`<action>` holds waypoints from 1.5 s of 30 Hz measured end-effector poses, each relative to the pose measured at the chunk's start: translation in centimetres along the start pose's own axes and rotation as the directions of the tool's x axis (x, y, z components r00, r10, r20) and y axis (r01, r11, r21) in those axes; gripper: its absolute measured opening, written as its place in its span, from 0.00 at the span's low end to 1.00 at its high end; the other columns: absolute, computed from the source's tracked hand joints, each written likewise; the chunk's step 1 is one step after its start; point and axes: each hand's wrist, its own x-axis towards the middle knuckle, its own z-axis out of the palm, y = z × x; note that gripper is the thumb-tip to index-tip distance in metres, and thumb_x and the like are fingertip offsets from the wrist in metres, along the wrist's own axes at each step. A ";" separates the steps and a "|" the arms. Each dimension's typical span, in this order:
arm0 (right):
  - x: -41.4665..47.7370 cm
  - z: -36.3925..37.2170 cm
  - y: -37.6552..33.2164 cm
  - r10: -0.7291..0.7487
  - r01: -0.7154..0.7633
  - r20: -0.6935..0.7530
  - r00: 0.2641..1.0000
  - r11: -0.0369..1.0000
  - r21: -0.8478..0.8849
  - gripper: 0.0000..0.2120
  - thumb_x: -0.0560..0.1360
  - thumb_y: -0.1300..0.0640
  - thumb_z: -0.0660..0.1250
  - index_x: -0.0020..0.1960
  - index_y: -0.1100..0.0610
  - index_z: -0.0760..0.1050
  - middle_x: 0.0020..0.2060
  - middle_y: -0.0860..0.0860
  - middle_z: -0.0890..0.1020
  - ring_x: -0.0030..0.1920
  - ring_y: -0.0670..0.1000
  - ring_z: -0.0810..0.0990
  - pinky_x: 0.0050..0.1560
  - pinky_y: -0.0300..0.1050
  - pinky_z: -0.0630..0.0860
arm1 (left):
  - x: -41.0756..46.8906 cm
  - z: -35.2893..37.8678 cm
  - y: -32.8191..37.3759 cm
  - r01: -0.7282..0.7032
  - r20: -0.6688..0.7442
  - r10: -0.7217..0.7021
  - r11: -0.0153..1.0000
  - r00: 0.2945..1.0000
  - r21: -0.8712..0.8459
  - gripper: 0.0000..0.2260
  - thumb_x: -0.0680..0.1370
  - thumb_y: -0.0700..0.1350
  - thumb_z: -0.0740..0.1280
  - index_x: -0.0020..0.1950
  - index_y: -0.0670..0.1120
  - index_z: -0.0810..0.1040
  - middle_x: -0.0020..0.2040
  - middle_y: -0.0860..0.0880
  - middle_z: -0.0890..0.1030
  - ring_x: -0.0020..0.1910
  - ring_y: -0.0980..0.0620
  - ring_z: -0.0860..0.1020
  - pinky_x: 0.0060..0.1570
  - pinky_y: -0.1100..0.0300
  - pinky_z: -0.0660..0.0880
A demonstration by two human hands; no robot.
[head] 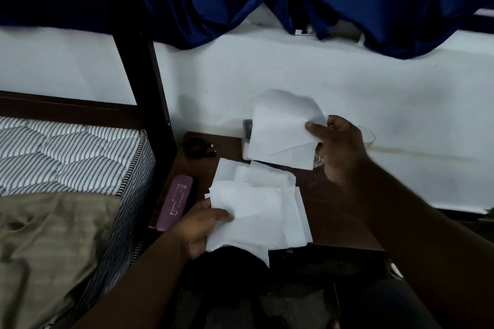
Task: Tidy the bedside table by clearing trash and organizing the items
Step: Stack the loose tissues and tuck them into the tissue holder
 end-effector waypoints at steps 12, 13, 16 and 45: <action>-4.5 -1.1 3.6 0.338 -0.331 0.303 0.891 0.941 -0.077 0.15 0.75 0.68 0.70 0.62 0.66 0.78 0.56 0.63 0.85 0.50 0.60 0.85 0.54 0.56 0.83 | -1.1 1.2 1.2 -0.053 0.091 0.070 0.982 0.993 -0.182 0.17 0.73 0.31 0.68 0.61 0.40 0.83 0.59 0.38 0.85 0.53 0.40 0.86 0.48 0.49 0.85; -4.8 -1.1 4.1 0.339 -0.327 0.300 0.892 0.941 -0.092 0.15 0.75 0.68 0.71 0.62 0.67 0.78 0.56 0.64 0.85 0.53 0.62 0.84 0.57 0.60 0.81 | -1.2 1.3 1.2 -0.050 0.111 0.073 0.978 0.991 -0.200 0.17 0.72 0.34 0.69 0.61 0.40 0.84 0.60 0.38 0.85 0.54 0.40 0.86 0.48 0.49 0.85; -5.2 -1.2 5.2 0.313 -0.290 0.297 0.902 0.949 -0.120 0.14 0.73 0.69 0.72 0.59 0.66 0.80 0.51 0.63 0.87 0.47 0.61 0.86 0.46 0.54 0.84 | -1.5 1.3 1.4 -0.003 0.146 0.042 0.967 0.988 -0.254 0.20 0.73 0.42 0.67 0.63 0.38 0.83 0.62 0.38 0.84 0.57 0.41 0.85 0.50 0.50 0.84; -4.5 -0.1 7.2 0.099 -0.066 0.109 0.989 0.961 -0.269 0.09 0.73 0.59 0.77 0.51 0.58 0.81 0.45 0.56 0.88 0.50 0.63 0.86 0.54 0.62 0.81 | -0.9 1.2 1.5 -0.032 0.310 0.170 0.914 0.935 -0.405 0.23 0.71 0.30 0.58 0.60 0.38 0.84 0.65 0.36 0.82 0.59 0.40 0.84 0.56 0.47 0.83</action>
